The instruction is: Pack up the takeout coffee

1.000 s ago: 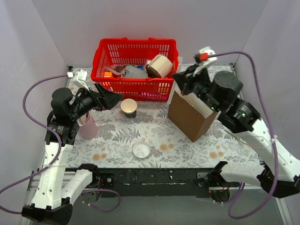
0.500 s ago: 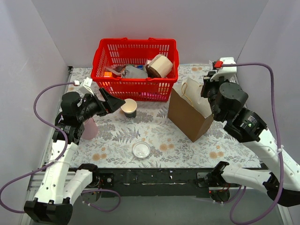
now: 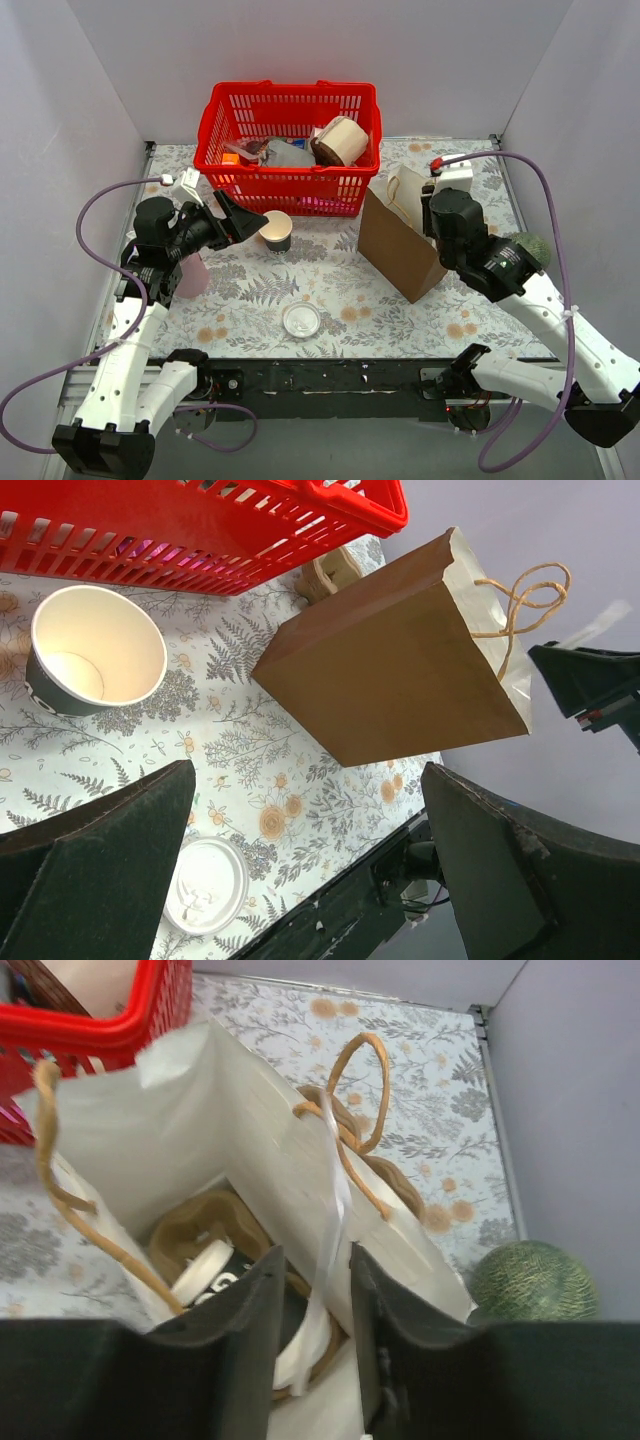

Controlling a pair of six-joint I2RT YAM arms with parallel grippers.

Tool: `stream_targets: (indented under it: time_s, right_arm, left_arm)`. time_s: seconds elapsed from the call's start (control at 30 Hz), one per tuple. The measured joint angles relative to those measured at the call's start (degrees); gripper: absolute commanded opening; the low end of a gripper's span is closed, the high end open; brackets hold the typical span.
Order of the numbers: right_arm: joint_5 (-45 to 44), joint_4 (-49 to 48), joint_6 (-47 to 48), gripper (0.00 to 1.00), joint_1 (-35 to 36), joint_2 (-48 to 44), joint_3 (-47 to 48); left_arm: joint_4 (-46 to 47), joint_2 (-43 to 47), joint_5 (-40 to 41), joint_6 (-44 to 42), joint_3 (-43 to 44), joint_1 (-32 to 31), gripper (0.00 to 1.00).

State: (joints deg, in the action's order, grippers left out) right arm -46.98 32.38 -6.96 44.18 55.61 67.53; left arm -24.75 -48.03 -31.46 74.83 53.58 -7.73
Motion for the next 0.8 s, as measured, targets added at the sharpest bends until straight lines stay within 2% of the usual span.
stream_targets:
  time_s: [0.07,0.17,0.37,0.6,0.8]
  right_arm:
    - [1.49,1.18,-1.55,0.71,-1.14,-0.02,-0.55]
    - [3.04,1.33,-2.54,0.88,-1.46,-0.57,-0.57]
    - [4.94,-0.2,-1.84,0.95,-1.46,-3.06,2.29]
    - [-2.16,-1.62,-2.23,0.97,-2.19,-5.05,6.16]
    - [-5.2,-2.38,-1.95,0.98,-2.29,-7.96,3.23]
  left_arm:
    - [-0.04,0.0,0.0,0.0,0.0,0.0,0.98]
    - [-0.17,0.0,0.2,0.02,0.0,0.0,0.98]
    - [-0.48,-0.26,0.0,0.92,0.02,0.0,0.98]
    - [-2.4,-0.63,1.29,1.46,0.94,0.0,0.98]
    - [-4.17,-0.72,2.56,1.51,3.28,0.0,0.98]
